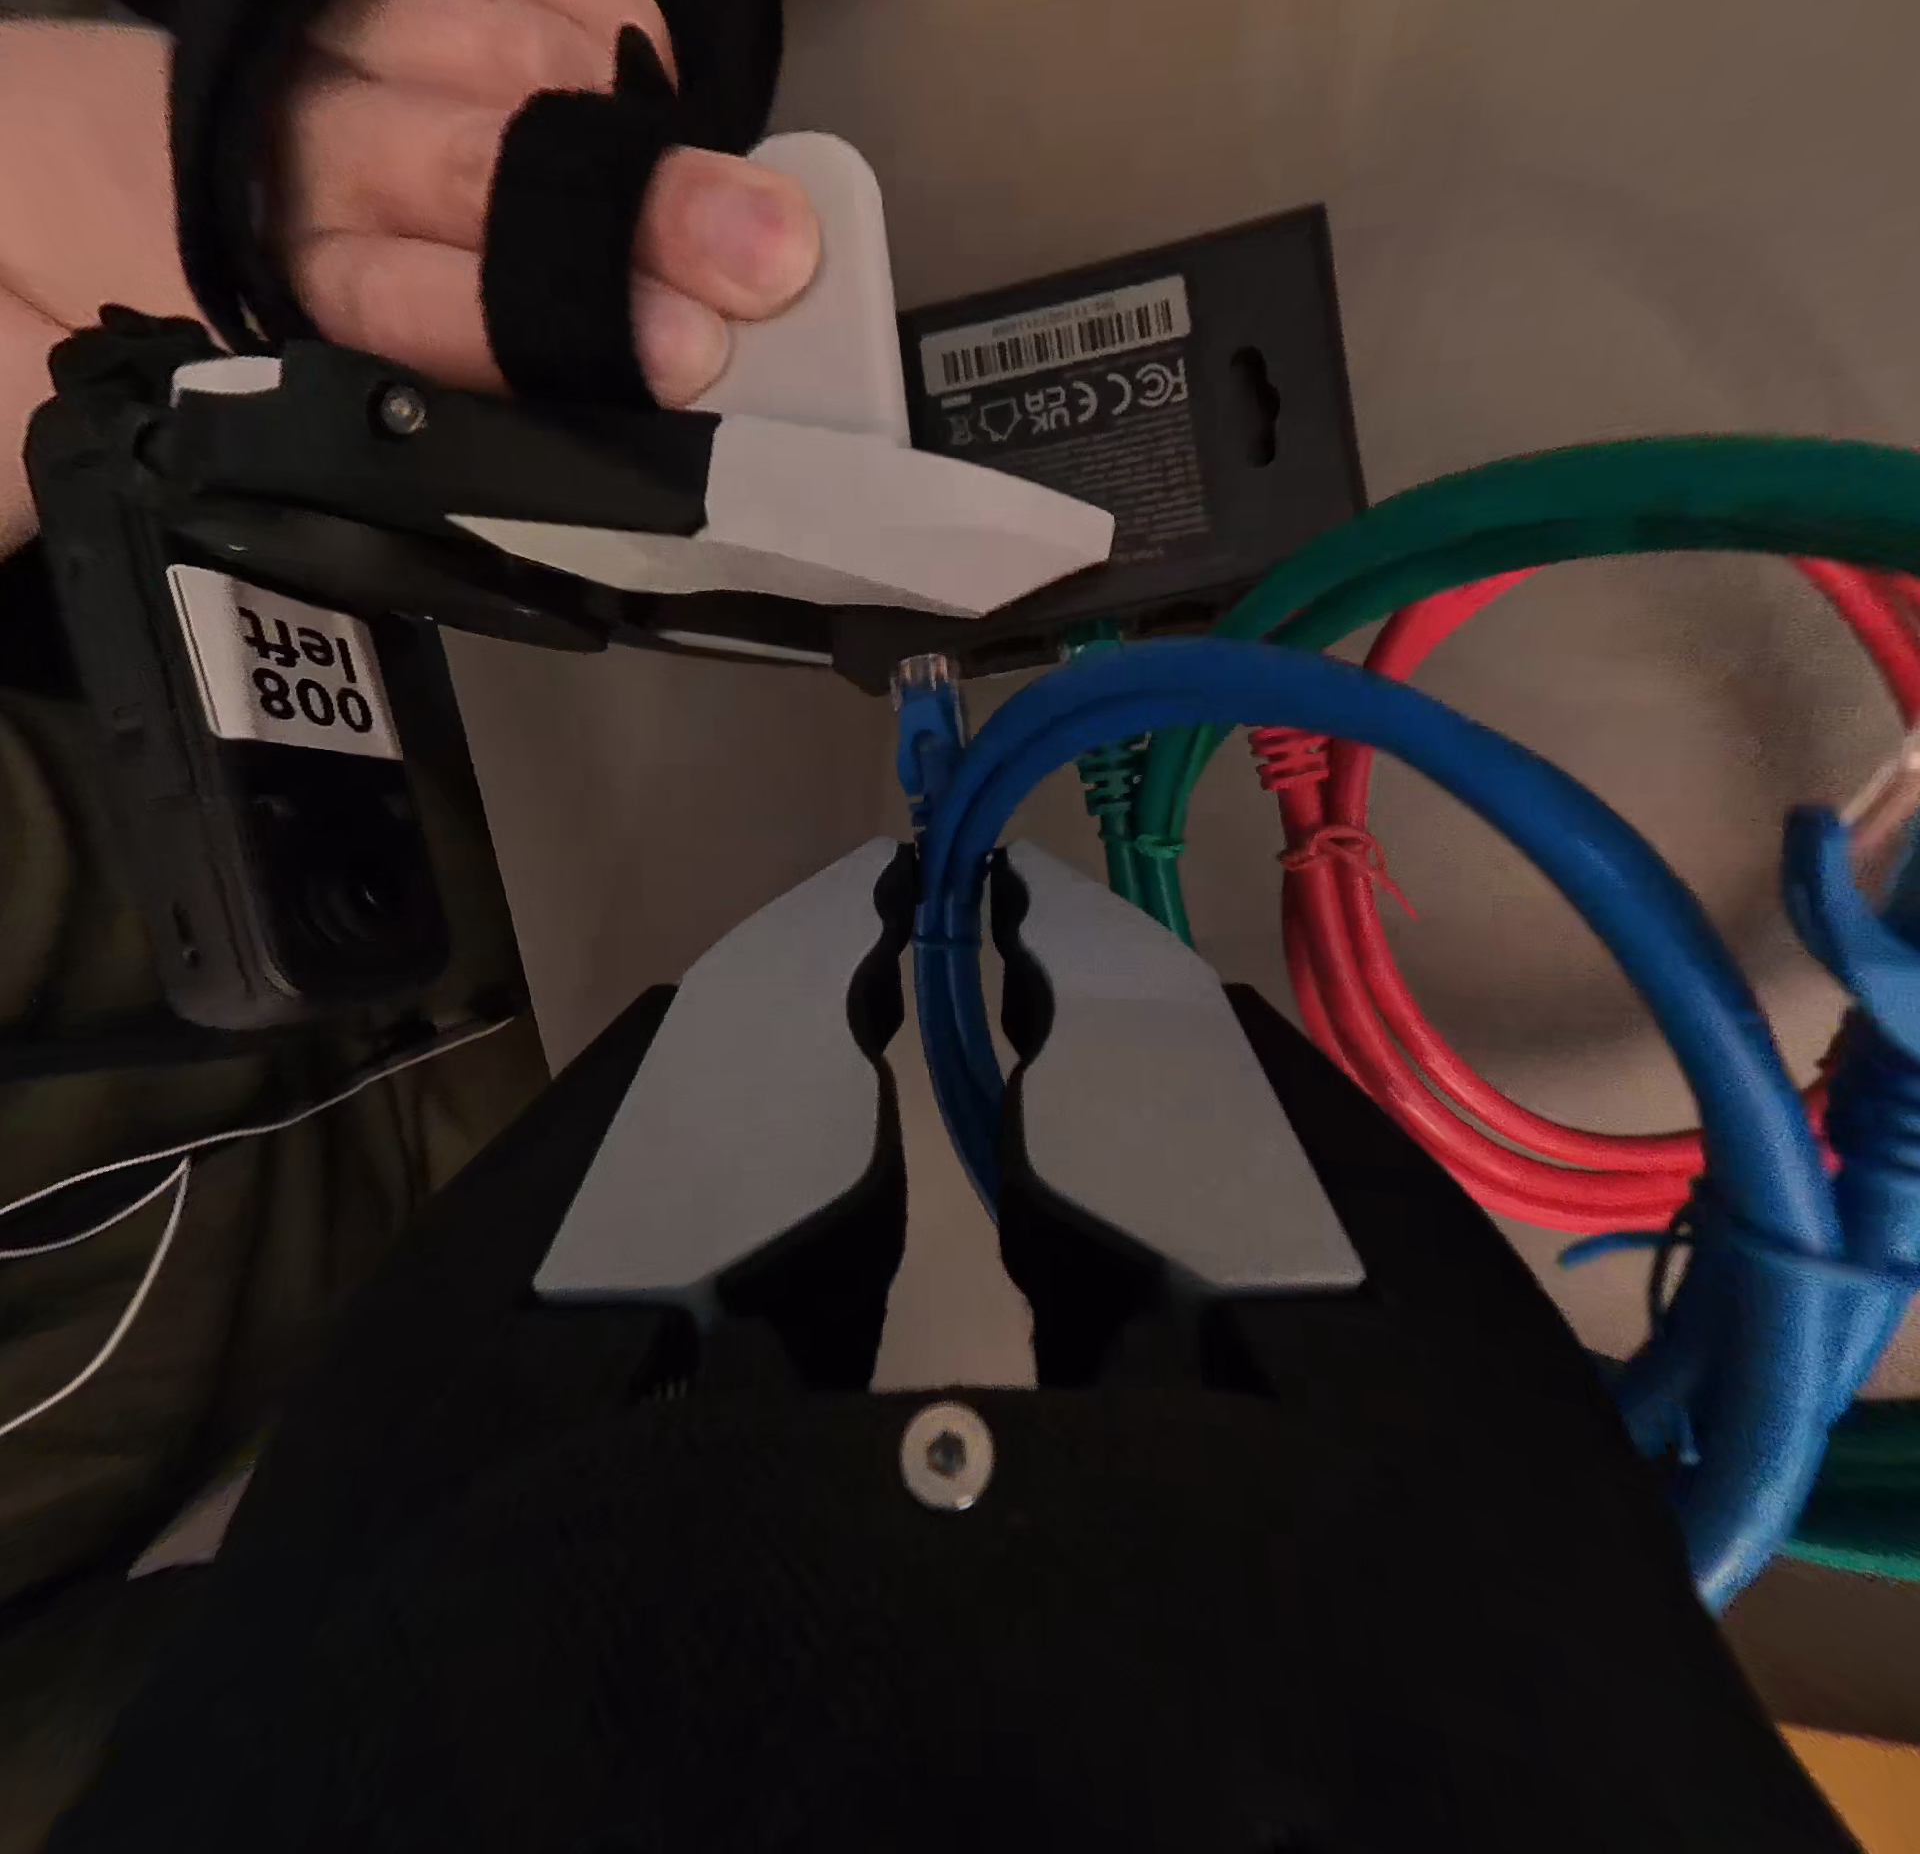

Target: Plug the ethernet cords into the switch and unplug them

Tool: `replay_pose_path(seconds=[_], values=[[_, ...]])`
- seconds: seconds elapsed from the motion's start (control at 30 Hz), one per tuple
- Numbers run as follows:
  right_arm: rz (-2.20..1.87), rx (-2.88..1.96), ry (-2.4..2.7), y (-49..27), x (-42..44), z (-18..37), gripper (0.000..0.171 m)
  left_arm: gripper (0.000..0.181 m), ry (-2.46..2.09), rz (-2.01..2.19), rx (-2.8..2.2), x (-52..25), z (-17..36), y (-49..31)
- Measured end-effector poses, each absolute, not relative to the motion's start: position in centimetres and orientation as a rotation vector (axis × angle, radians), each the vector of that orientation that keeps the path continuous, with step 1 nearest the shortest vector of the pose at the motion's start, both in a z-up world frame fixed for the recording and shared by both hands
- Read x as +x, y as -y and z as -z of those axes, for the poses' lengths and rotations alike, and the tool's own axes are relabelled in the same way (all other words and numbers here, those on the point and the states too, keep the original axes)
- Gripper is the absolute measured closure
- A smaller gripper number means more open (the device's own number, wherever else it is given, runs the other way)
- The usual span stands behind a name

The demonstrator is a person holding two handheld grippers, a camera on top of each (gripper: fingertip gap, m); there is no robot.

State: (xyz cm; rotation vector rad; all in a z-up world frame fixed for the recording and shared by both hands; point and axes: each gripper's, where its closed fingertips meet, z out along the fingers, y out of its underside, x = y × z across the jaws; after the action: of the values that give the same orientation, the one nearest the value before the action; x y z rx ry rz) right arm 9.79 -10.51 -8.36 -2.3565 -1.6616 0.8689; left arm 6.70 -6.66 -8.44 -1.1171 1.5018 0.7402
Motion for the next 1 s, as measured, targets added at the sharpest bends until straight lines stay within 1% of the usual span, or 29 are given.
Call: replay_pose_path(seconds=[0.17,0.37,0.63,1.0], values=[[-0.880,-2.145,1.599,9.7,8.4,6.8,0.156,0.152,-1.440,-0.709,-1.154,5.9,7.3,6.3],[-0.665,-1.885,1.630,9.6,8.6,7.0,0.152,0.152,-1.445,-0.657,-1.165,6.6,7.3,6.7],[-0.730,-1.699,1.521,9.4,8.0,5.9,0.150,0.152,-1.401,-0.587,-1.201,6.5,6.6,6.7],[-0.902,-1.566,1.447,9.0,7.2,5.0,0.149,0.152,-1.376,-0.586,-1.209,6.2,6.2,6.4]])
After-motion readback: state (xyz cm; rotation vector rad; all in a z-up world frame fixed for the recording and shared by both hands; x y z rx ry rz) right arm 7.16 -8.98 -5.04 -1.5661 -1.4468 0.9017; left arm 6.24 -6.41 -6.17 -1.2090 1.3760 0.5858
